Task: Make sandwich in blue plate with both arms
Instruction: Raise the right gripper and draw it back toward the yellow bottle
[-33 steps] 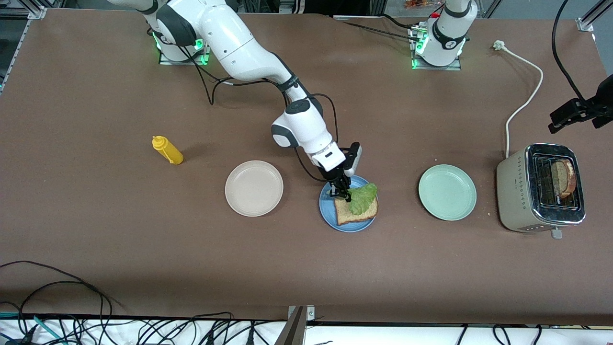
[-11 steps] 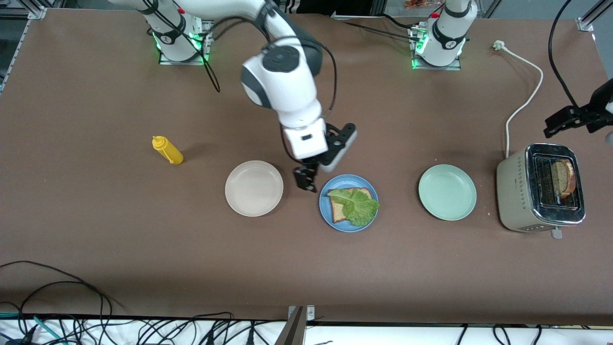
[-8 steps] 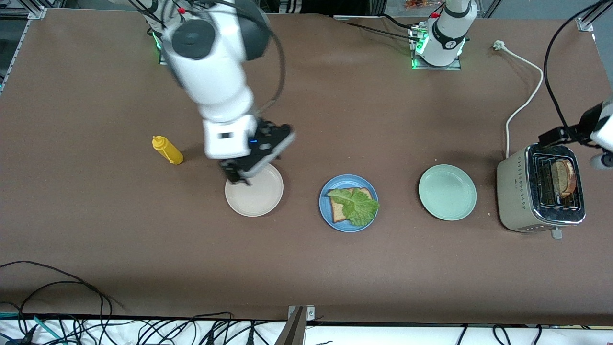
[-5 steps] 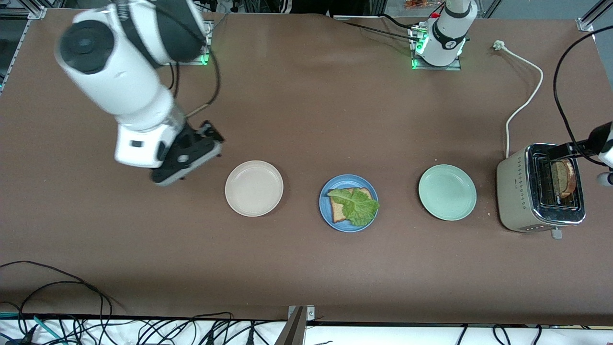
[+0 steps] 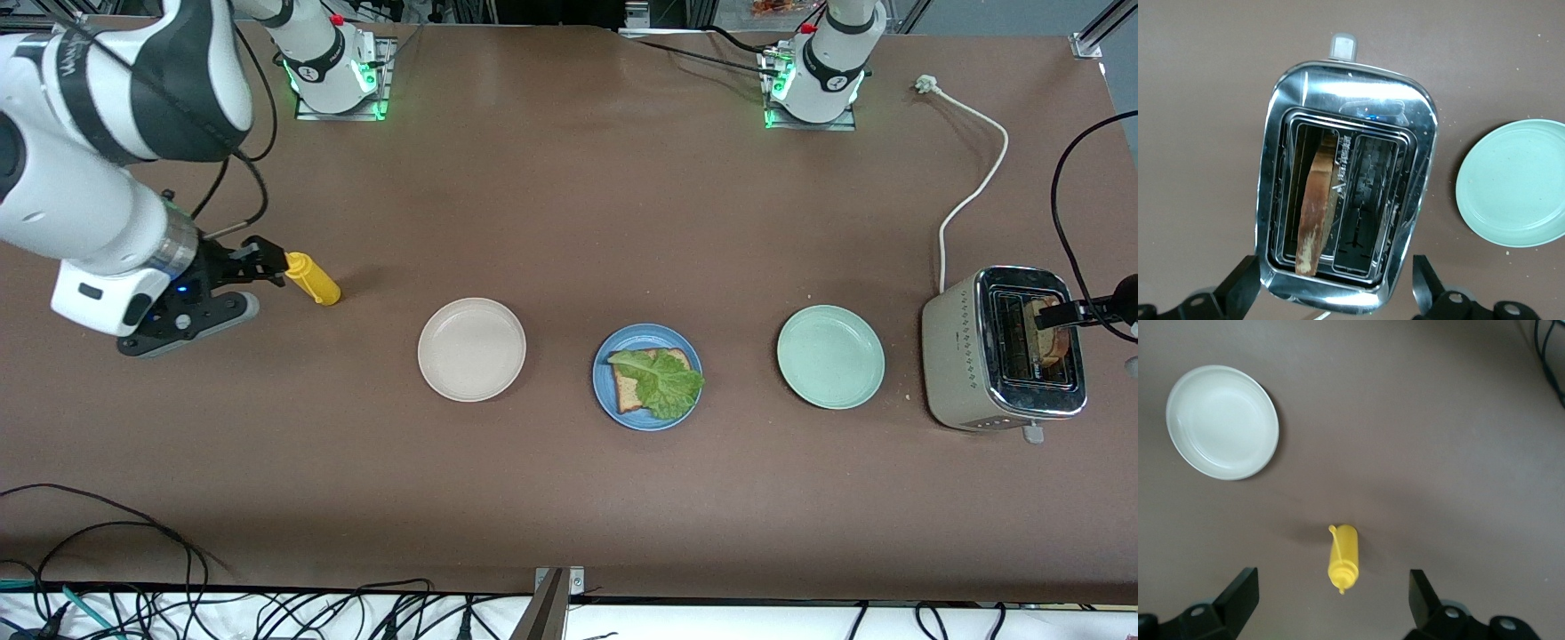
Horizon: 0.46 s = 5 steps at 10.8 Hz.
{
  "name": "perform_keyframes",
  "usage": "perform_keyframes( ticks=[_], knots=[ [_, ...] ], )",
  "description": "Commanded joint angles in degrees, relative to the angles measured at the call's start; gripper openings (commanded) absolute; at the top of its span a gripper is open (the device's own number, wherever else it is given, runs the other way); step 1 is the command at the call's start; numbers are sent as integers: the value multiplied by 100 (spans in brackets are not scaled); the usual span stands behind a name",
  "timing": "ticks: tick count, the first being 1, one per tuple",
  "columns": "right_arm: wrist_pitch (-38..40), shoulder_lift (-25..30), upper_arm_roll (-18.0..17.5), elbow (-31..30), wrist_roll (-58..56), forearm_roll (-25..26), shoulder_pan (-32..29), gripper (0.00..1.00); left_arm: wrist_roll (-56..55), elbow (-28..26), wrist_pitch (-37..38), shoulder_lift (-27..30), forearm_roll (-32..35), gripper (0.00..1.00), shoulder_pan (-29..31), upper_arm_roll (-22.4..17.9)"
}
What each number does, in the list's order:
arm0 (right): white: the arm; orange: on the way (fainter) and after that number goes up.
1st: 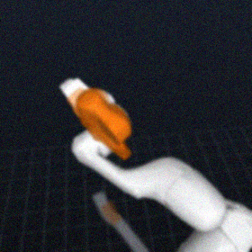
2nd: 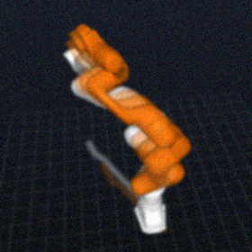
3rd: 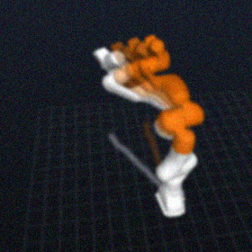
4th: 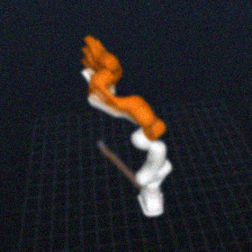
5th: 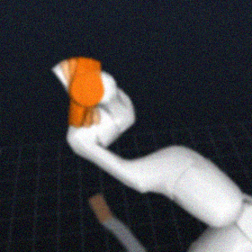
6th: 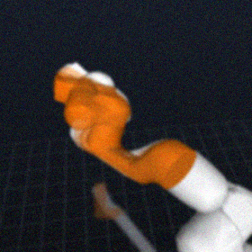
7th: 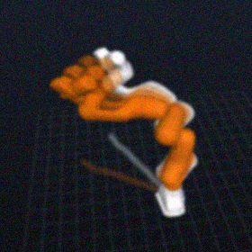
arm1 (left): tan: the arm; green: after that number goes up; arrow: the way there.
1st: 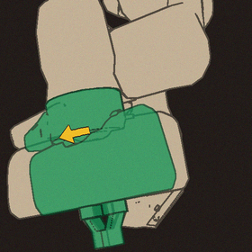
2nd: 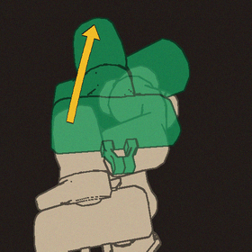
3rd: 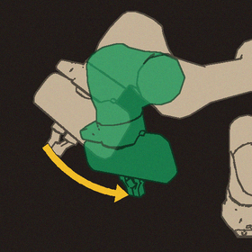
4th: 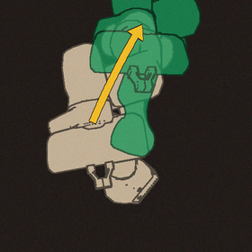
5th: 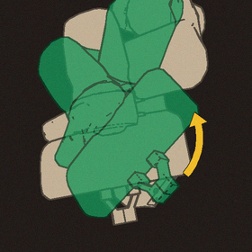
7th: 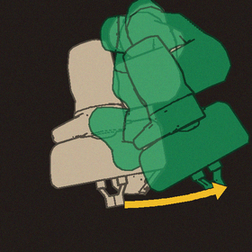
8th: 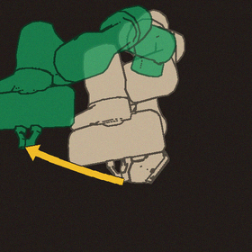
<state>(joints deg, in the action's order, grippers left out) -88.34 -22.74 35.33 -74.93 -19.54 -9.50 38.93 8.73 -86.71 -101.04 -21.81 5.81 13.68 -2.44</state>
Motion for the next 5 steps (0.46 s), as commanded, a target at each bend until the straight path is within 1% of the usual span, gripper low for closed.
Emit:
perform_keyframes(
  ticks=[1,3,5],
  knots=[
    [-534,891,246,-1441,-418,-69,97,100,207,322,-116,-332,131,100,204,42],
    [-1026,1209,395,-2172,-777,-69,97,100,348,322,-144,-394,122,100,232,42],
    [-1098,1297,580,-2577,-892,-69,97,100,348,322,-144,-394,114,100,249,42]
  ],
)
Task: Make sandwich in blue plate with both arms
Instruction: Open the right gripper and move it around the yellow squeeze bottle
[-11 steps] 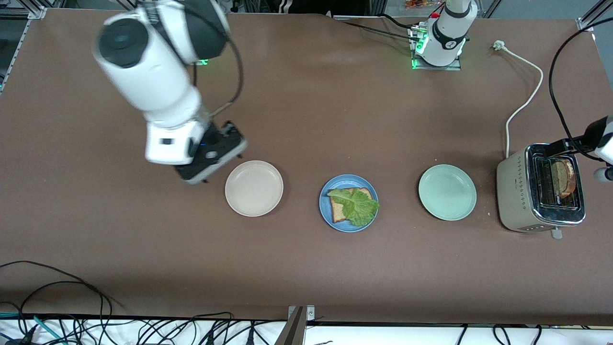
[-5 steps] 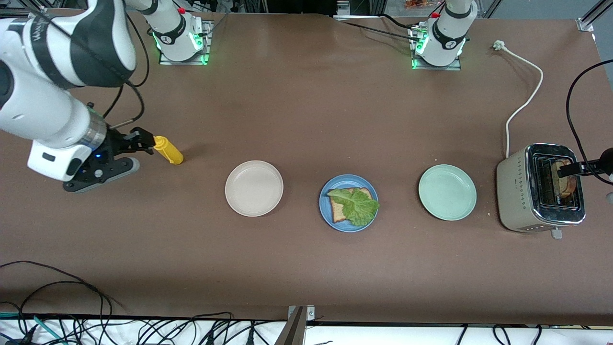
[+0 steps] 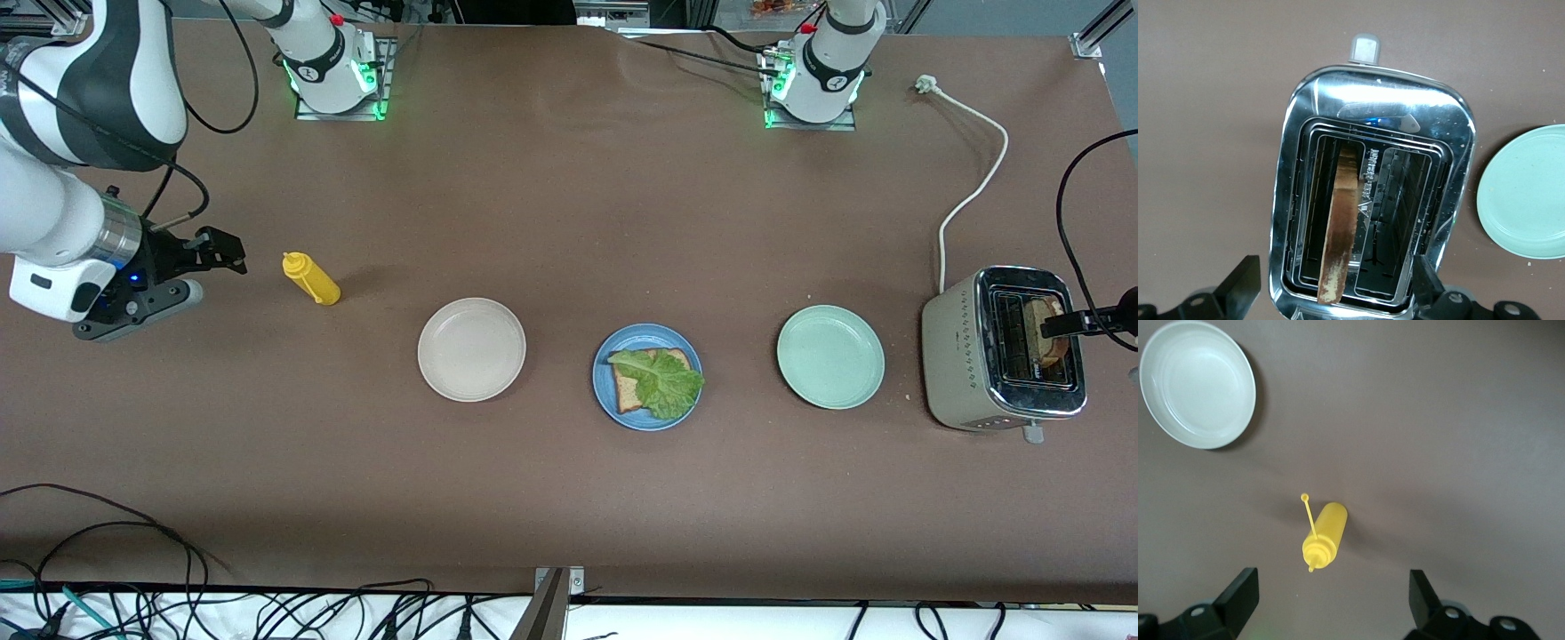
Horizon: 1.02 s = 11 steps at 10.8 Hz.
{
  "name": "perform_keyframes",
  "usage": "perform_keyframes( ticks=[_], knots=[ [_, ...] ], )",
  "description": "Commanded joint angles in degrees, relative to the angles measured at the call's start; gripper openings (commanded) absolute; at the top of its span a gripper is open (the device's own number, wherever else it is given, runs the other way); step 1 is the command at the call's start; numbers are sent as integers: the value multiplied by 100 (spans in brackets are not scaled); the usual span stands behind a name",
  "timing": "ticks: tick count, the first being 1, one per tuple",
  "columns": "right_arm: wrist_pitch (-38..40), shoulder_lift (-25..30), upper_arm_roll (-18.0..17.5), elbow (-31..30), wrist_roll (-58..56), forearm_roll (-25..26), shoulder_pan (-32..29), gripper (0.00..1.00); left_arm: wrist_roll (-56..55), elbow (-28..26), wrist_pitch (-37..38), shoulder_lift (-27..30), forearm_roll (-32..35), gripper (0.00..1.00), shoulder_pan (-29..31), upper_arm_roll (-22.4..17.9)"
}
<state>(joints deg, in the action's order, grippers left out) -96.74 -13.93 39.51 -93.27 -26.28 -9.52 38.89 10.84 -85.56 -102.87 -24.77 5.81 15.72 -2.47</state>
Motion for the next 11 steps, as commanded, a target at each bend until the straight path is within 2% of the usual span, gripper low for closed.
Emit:
perform_keyframes(
  ticks=[1,3,5,8,9,11],
  knots=[
    [-380,452,267,-955,-480,-120,101,100,138,207,39,-116,105,100,45,37],
    [-529,452,425,-1201,-763,-129,101,100,138,207,30,-134,105,100,80,45],
    [-994,496,601,-1666,-1175,-199,101,100,138,207,30,-134,105,100,80,45],
    [-1128,461,900,-2011,-2202,-874,93,100,138,207,30,-134,105,100,80,45],
    [-1119,426,996,-2055,-2475,-946,84,100,138,207,30,-134,105,100,80,45],
    [-1128,391,1032,-2204,-3474,-1314,-178,100,138,207,30,-125,105,100,89,45]
  ],
)
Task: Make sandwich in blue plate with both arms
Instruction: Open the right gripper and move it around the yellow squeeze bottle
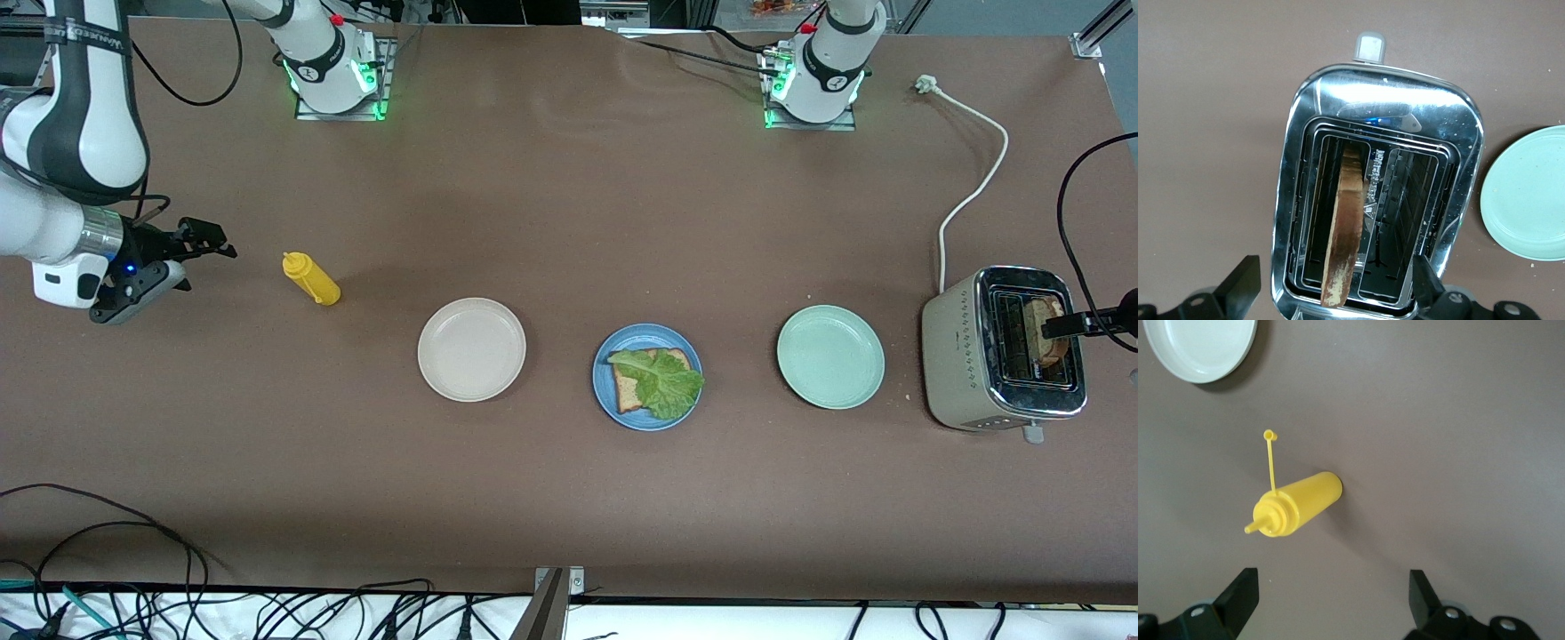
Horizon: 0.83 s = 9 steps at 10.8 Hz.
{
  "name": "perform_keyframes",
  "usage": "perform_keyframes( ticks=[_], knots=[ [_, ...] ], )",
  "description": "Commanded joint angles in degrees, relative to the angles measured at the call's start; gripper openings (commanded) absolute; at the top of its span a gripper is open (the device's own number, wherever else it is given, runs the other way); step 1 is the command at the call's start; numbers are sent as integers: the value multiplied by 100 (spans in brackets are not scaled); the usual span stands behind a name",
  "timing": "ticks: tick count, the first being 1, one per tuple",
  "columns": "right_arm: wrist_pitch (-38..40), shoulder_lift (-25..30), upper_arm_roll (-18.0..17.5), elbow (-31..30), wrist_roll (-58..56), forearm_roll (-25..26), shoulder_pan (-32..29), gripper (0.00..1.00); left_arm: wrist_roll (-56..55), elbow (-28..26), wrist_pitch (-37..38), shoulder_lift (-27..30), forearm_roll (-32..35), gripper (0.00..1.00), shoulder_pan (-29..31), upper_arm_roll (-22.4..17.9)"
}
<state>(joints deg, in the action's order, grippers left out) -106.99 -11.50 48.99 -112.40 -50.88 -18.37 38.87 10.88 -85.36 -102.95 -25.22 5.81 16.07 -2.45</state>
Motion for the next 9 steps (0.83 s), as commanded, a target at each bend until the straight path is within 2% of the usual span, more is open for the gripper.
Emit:
perform_keyframes(
  ticks=[1,5,6,9],
  knots=[
    [-76,35,84,-309,-1647,-674,-335,100,134,186,38,-88,104,100,54,43],
    [73,-308,84,-590,-3915,-1807,-897,100,134,186,47,-80,104,100,54,43],
    [317,-492,75,-582,-4530,-2184,-1064,100,134,186,47,-80,104,100,54,43],
    [1344,-1509,49,-512,-6840,-3809,-1496,100,134,186,38,-80,104,100,62,43]
  ],
)
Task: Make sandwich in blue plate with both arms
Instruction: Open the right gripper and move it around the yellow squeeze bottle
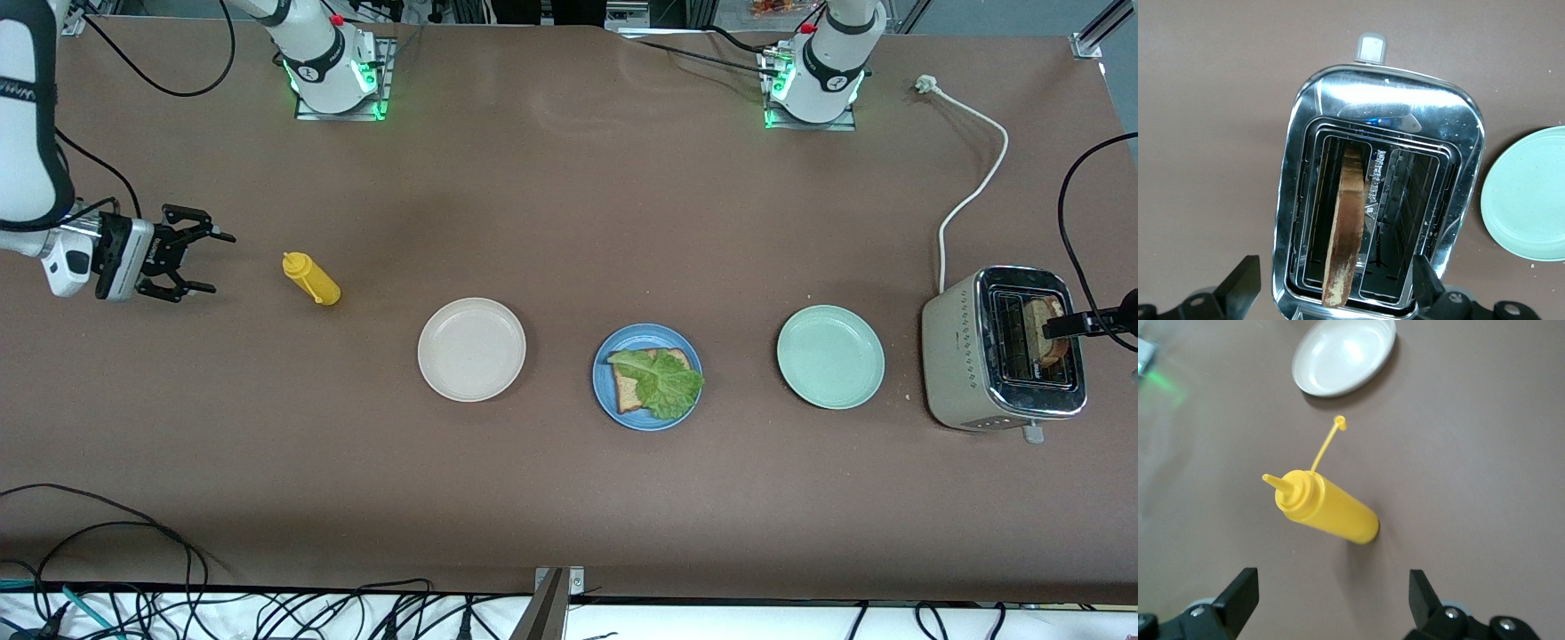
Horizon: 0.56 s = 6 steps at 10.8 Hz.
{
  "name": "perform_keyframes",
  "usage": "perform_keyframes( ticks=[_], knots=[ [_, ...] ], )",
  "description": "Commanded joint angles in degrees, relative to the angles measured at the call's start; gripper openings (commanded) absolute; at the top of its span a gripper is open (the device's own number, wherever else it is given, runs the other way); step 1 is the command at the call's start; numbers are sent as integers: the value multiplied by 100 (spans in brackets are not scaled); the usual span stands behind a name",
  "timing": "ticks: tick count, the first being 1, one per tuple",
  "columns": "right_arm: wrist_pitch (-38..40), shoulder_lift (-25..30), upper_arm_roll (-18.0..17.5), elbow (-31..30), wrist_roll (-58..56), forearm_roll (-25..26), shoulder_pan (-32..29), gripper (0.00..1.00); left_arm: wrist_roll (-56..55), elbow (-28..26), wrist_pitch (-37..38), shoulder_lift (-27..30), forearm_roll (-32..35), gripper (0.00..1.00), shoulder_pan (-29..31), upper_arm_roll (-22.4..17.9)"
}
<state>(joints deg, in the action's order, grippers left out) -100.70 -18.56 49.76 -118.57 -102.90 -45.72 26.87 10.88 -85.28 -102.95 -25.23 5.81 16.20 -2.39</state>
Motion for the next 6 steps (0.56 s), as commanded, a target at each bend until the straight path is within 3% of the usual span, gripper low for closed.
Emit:
perform_keyframes(
  ticks=[1,6],
  knots=[
    [1066,-1147,-27,193,-2089,-1358,-392,100,134,178,38,-79,96,100,50,37],
    [1912,-2001,-62,448,-3524,-2247,-577,100,151,178,38,-79,96,100,59,37]
  ],
)
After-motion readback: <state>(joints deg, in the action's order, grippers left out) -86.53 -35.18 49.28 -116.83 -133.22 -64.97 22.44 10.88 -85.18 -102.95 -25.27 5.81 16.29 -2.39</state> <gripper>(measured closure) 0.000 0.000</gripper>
